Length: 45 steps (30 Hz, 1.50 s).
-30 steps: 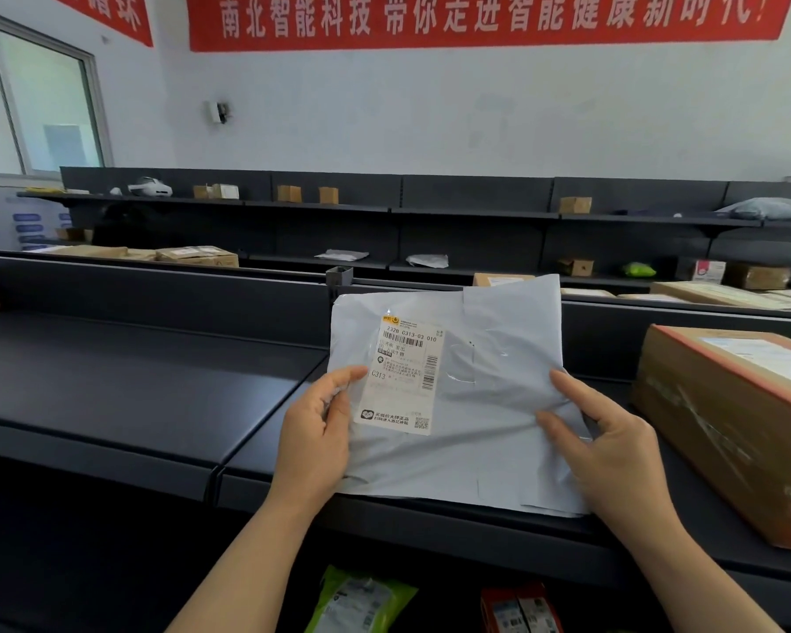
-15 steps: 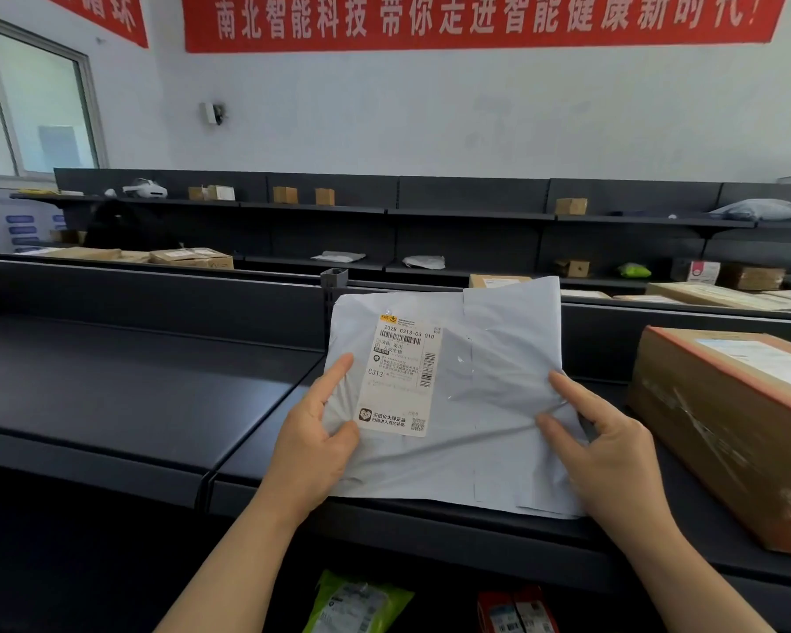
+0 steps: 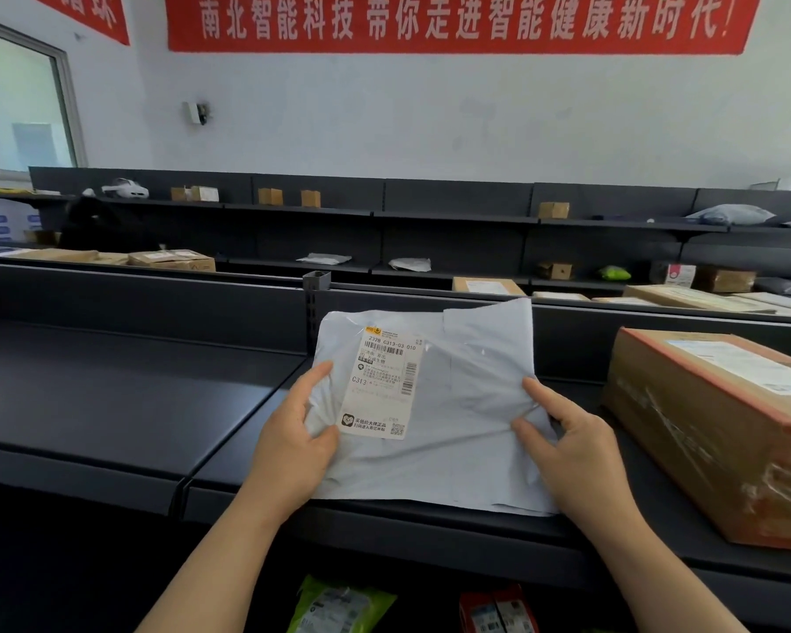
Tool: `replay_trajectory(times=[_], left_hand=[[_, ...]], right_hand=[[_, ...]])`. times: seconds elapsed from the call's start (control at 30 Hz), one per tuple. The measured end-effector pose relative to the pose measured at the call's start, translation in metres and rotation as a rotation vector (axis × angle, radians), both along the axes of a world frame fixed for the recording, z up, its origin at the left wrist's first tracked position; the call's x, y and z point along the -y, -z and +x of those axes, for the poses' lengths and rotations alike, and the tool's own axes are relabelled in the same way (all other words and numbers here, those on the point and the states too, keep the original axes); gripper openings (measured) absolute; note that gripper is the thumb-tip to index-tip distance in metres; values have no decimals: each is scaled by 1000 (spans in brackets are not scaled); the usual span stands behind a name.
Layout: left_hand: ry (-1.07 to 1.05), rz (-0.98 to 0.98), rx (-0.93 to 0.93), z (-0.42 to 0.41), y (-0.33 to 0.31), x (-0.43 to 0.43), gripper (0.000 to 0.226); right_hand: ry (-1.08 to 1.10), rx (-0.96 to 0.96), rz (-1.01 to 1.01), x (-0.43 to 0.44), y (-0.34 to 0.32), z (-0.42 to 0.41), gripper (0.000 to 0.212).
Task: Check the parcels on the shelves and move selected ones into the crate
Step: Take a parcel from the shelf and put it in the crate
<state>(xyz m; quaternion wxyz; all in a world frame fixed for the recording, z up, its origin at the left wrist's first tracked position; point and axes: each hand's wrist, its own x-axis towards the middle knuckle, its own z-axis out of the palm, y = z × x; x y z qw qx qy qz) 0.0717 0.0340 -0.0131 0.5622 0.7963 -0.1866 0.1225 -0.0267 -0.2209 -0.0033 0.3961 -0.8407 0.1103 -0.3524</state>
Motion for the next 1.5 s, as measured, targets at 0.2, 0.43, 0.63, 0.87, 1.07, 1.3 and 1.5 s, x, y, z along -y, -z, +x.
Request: replay_trajectory(times=[0.2, 0.43, 0.63, 0.87, 1.07, 1.3, 1.5], left_hand=[[-199, 146, 58, 8, 5, 13, 56], [-457, 552, 266, 2, 1, 17, 36], [-297, 323, 378, -49, -31, 57, 26], [106, -107, 57, -109, -77, 143, 29], [336, -91, -308, -135, -73, 234, 55], [426, -215, -536, -157, -73, 299, 50], [382, -263, -424, -164, -64, 302, 58]], right_hand=[[13, -177, -52, 3, 0, 6, 51], [46, -185, -229, -2, -5, -3, 43], [44, -70, -285, -1, -35, -45, 38], [121, 40, -330, 54, -103, -123, 37], [296, -75, -144, 157, -117, -157, 46], [88, -275, 214, 213, -82, -151, 68], [-148, -168, 410, 217, -71, -156, 33]])
